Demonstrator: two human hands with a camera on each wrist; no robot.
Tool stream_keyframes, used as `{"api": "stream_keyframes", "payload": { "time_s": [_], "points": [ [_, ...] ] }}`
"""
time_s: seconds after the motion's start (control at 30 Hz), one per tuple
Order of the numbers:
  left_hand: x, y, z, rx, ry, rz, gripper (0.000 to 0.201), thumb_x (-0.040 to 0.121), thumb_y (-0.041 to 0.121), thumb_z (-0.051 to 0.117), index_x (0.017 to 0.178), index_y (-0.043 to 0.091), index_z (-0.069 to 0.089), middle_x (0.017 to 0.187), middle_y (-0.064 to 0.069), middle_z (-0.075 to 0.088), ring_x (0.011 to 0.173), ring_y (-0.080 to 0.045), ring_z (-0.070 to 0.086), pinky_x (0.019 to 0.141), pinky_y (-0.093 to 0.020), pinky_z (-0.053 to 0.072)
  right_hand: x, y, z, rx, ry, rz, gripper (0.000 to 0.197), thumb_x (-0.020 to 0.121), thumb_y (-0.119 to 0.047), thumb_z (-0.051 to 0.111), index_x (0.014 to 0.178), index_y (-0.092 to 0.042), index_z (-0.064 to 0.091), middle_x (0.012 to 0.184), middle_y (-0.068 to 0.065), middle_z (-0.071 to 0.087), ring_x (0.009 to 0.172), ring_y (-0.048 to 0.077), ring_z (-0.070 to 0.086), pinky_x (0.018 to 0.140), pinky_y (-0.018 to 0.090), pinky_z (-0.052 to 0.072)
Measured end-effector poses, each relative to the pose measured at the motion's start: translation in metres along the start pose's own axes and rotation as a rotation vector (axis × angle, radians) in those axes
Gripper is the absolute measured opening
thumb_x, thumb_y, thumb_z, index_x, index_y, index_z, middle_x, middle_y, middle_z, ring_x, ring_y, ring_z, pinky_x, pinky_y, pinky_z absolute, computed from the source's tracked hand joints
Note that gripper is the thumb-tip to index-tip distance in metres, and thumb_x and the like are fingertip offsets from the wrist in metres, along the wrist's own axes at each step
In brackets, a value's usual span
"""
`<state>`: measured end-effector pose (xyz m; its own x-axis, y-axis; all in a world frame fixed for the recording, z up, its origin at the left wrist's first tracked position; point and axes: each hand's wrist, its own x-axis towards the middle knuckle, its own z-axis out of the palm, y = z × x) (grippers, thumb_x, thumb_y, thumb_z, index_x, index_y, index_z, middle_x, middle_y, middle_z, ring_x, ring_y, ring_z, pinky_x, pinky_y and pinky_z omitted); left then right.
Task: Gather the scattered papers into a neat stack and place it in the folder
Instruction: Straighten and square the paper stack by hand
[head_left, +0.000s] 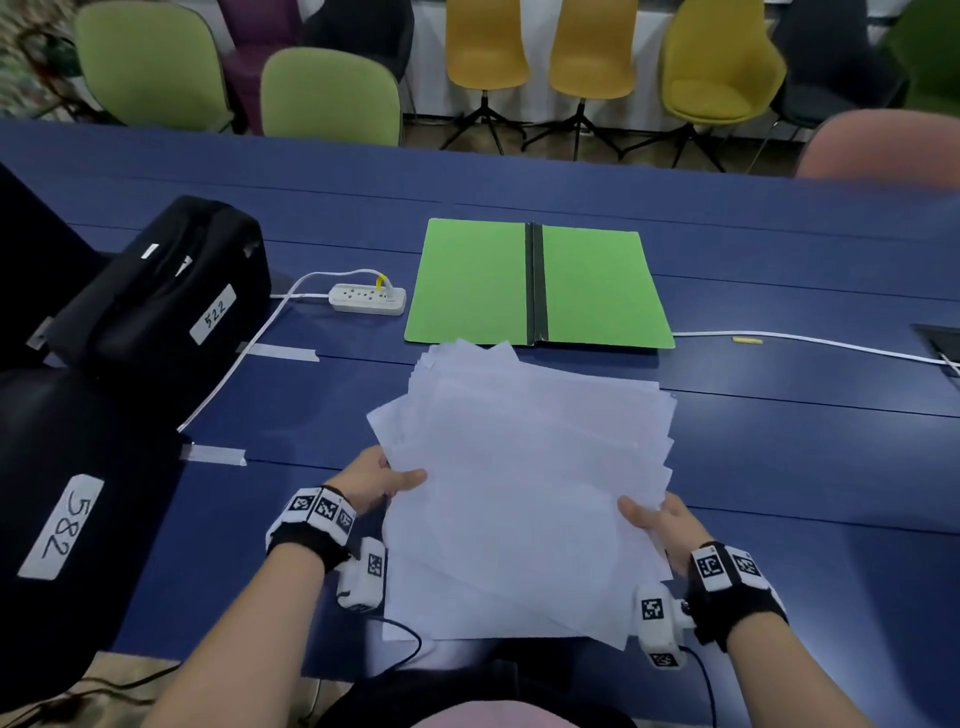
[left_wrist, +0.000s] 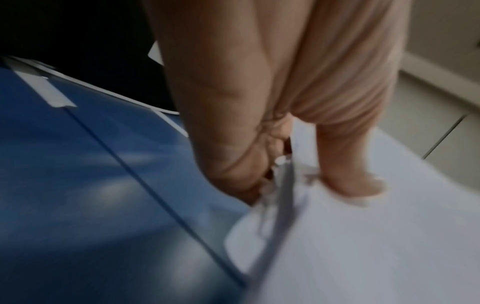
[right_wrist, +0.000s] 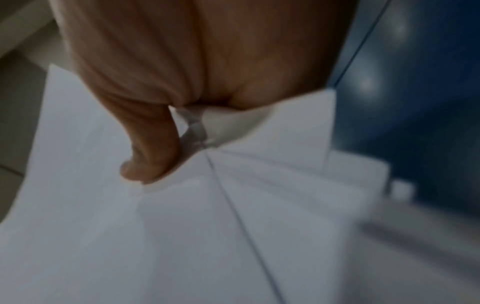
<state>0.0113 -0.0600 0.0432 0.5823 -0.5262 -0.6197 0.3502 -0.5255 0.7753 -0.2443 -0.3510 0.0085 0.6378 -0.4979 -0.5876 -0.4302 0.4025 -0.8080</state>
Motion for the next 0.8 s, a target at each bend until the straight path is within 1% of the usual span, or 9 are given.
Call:
{"api": "stream_keyframes", "payload": {
  "time_s": [0.07, 0.13, 0.23, 0.3, 0.37, 0.43, 0.57, 0.67, 0.8],
  "points": [
    [-0.006, 0.022, 0.007, 0.037, 0.125, 0.069, 0.015, 0.084, -0.001, 0.067, 0.074, -0.003, 0.056, 0.054, 0.004, 0.069, 0.045, 0.002, 0.061, 0.058, -0.016, 0.056, -0.003, -0.011, 0.012, -0.022, 0.023, -0.067, 0.076, 0.055, -0.041, 0.087, 0.114, -0.002, 0.061, 0.109, 0.01, 0.07, 0.103, 0.03, 0.066, 0.096, 0.046, 0.047],
    [-0.008, 0.04, 0.015, -0.033, 0.198, 0.169, 0.014, 0.086, -0.005, 0.063, 0.077, 0.004, 0.057, 0.07, -0.002, 0.076, 0.046, 0.006, 0.061, 0.052, -0.008, 0.05, -0.006, -0.033, 0.026, -0.09, 0.125, -0.163, 0.045, 0.076, -0.027, 0.075, 0.108, 0.001, 0.061, 0.105, 0.016, 0.07, 0.091, 0.026, 0.067, 0.089, 0.042, 0.05],
    [-0.016, 0.066, 0.024, -0.126, 0.287, 0.309, 0.027, 0.087, -0.004, 0.06, 0.067, 0.01, 0.05, 0.04, 0.015, 0.06, 0.035, 0.008, 0.053, 0.042, -0.005, 0.041, -0.015, -0.078, 0.037, -0.091, 0.234, -0.37, 0.005, 0.087, -0.005, 0.062, 0.084, -0.009, 0.063, 0.069, -0.006, 0.072, 0.058, 0.002, 0.064, 0.073, 0.028, 0.047],
    [-0.019, 0.079, 0.024, -0.192, 0.325, 0.397, 0.031, 0.086, 0.0, 0.063, 0.061, 0.01, 0.049, 0.033, 0.014, 0.052, 0.031, 0.007, 0.049, 0.042, -0.008, 0.038, -0.028, -0.108, 0.046, -0.034, 0.286, -0.494, 0.022, 0.087, -0.001, 0.06, 0.073, -0.017, 0.057, 0.054, -0.01, 0.064, 0.046, -0.01, 0.057, 0.062, 0.017, 0.047],
    [-0.017, 0.083, 0.019, -0.239, 0.322, 0.453, 0.022, 0.082, 0.01, 0.071, 0.068, 0.0, 0.058, 0.051, 0.009, 0.063, 0.044, 0.006, 0.056, 0.05, -0.011, 0.043, -0.029, -0.117, 0.046, -0.022, 0.321, -0.561, 0.025, 0.085, -0.001, 0.063, 0.07, -0.019, 0.053, 0.057, -0.009, 0.06, 0.042, -0.012, 0.054, 0.056, 0.012, 0.046],
    [-0.015, 0.077, 0.015, -0.255, 0.24, 0.468, 0.019, 0.078, 0.007, 0.075, 0.095, 0.005, 0.066, 0.082, 0.006, 0.071, 0.069, 0.002, 0.067, 0.064, -0.013, 0.051, -0.015, -0.105, 0.044, -0.052, 0.27, -0.535, 0.018, 0.08, -0.002, 0.069, 0.078, -0.017, 0.06, 0.078, -0.003, 0.069, 0.059, -0.01, 0.062, 0.064, 0.016, 0.05],
    [-0.01, 0.05, 0.018, -0.187, 0.238, 0.423, 0.034, 0.059, 0.016, 0.084, 0.088, 0.026, 0.069, 0.091, 0.011, 0.073, 0.092, -0.012, 0.068, 0.086, -0.026, 0.053, 0.0, -0.074, 0.046, -0.183, 0.165, -0.381, 0.039, 0.073, -0.008, 0.078, 0.108, -0.002, 0.061, 0.108, 0.009, 0.067, 0.087, 0.001, 0.066, 0.083, 0.014, 0.052],
    [-0.007, 0.046, 0.019, -0.241, 0.363, 0.4, 0.038, 0.057, 0.011, 0.087, 0.09, 0.016, 0.07, 0.09, 0.0, 0.073, 0.088, -0.018, 0.067, 0.078, -0.023, 0.056, 0.001, -0.08, 0.051, -0.217, 0.144, -0.399, 0.026, 0.076, 0.006, 0.071, 0.101, 0.001, 0.065, 0.096, 0.004, 0.065, 0.065, -0.02, 0.06, 0.065, -0.001, 0.044],
    [-0.012, 0.065, 0.026, -0.328, 0.415, 0.471, 0.029, 0.074, 0.001, 0.077, 0.096, 0.018, 0.067, 0.072, 0.019, 0.073, 0.07, 0.006, 0.067, 0.07, -0.014, 0.052, 0.004, -0.088, 0.053, -0.196, 0.217, -0.444, 0.015, 0.081, 0.001, 0.067, 0.096, -0.002, 0.064, 0.095, 0.006, 0.064, 0.069, 0.001, 0.063, 0.059, 0.006, 0.046]
  ]
}}
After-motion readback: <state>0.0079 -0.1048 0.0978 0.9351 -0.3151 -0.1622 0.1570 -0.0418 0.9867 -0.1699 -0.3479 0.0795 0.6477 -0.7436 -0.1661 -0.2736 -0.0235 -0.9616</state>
